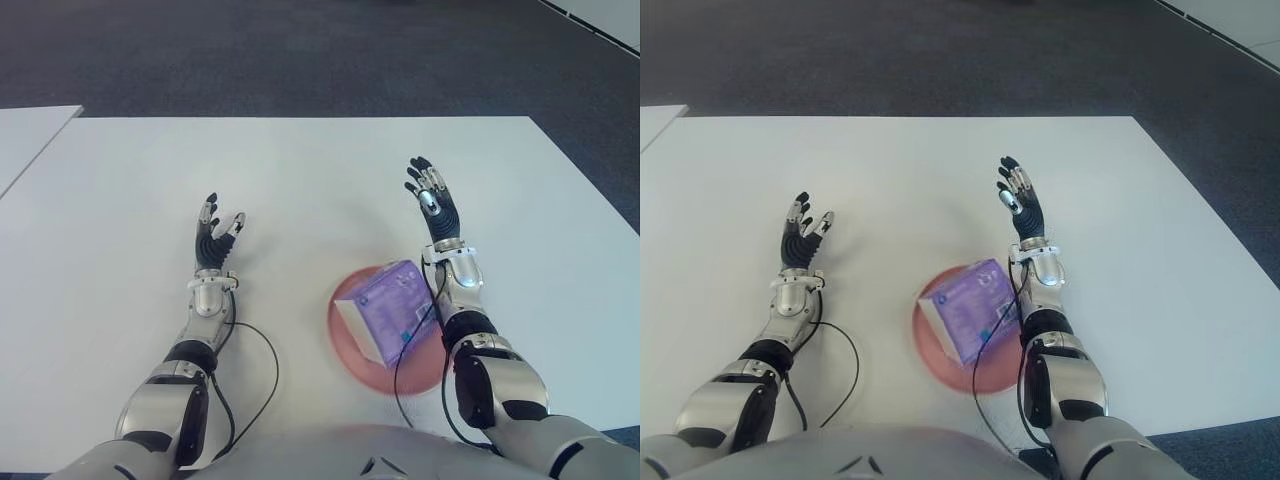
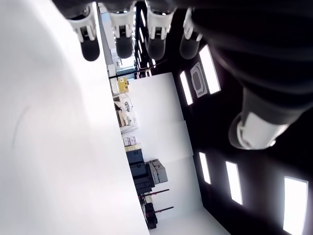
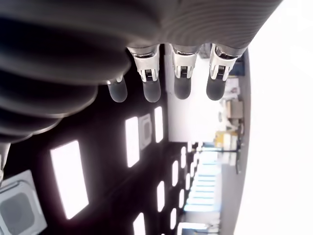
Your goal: Put the tissue paper into the plate.
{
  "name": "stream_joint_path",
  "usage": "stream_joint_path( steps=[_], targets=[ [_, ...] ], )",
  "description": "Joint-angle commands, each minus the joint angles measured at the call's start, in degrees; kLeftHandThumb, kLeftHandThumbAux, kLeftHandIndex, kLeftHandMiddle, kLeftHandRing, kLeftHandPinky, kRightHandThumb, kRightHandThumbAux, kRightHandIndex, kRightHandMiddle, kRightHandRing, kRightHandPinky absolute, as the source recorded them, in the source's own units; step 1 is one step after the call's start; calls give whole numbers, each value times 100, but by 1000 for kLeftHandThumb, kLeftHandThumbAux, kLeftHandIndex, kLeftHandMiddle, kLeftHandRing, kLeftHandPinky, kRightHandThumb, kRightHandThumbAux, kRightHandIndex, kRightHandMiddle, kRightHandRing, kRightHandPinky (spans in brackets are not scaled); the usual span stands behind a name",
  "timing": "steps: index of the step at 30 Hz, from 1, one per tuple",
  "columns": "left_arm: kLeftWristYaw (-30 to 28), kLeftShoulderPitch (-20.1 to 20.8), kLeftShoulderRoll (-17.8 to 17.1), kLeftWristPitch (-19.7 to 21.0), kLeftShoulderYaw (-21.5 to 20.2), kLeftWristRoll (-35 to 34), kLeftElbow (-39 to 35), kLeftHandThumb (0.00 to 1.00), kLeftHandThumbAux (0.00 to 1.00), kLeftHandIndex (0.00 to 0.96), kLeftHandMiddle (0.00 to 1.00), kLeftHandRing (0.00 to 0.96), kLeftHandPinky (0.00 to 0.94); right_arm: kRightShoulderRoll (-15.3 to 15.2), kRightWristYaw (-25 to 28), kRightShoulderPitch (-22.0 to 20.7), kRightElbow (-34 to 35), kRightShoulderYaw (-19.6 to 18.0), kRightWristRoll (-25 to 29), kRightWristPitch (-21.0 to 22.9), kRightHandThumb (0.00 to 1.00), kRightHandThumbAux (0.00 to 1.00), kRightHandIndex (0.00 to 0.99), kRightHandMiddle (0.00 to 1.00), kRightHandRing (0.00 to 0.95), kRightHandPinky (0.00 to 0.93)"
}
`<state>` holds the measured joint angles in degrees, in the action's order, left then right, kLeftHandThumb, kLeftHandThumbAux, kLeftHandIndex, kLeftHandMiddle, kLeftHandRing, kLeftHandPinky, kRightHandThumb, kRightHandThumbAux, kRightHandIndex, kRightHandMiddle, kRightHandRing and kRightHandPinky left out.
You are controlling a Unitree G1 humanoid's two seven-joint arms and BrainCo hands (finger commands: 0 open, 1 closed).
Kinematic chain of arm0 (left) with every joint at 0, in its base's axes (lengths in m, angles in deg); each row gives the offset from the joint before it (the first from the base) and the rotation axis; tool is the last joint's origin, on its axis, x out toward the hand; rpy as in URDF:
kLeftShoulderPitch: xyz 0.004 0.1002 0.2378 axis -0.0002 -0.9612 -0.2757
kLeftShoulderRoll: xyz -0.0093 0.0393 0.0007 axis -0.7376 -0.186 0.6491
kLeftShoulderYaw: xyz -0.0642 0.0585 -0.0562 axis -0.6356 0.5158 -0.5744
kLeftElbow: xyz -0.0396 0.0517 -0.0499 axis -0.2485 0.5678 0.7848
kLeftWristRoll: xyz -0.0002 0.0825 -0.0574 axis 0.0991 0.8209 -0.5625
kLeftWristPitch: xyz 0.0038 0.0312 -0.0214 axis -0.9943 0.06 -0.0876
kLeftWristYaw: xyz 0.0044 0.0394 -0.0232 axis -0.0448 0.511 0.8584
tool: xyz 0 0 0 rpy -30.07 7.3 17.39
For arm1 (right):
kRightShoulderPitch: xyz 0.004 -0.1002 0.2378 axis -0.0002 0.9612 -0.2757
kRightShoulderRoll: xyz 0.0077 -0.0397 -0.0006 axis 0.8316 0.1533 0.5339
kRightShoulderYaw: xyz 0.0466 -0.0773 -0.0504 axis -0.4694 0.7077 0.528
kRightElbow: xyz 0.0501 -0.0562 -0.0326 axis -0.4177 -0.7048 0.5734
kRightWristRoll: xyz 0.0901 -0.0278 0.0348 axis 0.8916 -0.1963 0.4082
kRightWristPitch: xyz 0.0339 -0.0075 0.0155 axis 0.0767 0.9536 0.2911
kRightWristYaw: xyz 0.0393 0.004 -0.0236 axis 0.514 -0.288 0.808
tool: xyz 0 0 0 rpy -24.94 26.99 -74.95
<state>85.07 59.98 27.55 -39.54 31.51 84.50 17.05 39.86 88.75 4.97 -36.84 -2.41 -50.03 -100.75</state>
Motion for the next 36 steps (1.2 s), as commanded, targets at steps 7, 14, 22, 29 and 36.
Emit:
stream_joint_path(
  steps=[7,14,22,29,36],
  targets=[
    [16,-636,74,55,34,55,242,0,560,9,0,0,0,-143,-221,464,-241,199,-406,-322,0,386,0,0,0,0],
    [-18,-636,55,89,35,48,225,0,561,9,0,0,0,-283,-220,636,-273,354,-596,-510,0,394,0,0,0,0],
    [2,-635,74,16,55,72,262,1,568,14,0,0,0,-432,-420,666,-184,530,-846,-526,0,397,0,0,0,0],
    [20,-627,91,-31,80,93,254,0,570,7,0,0,0,-455,-379,711,-183,618,-843,-543,0,401,0,0,0,0],
    [40,-625,98,89,99,93,224,0,564,6,0,0,0,-444,-364,763,-171,661,-836,-545,0,392,0,0,0,0]
  ],
)
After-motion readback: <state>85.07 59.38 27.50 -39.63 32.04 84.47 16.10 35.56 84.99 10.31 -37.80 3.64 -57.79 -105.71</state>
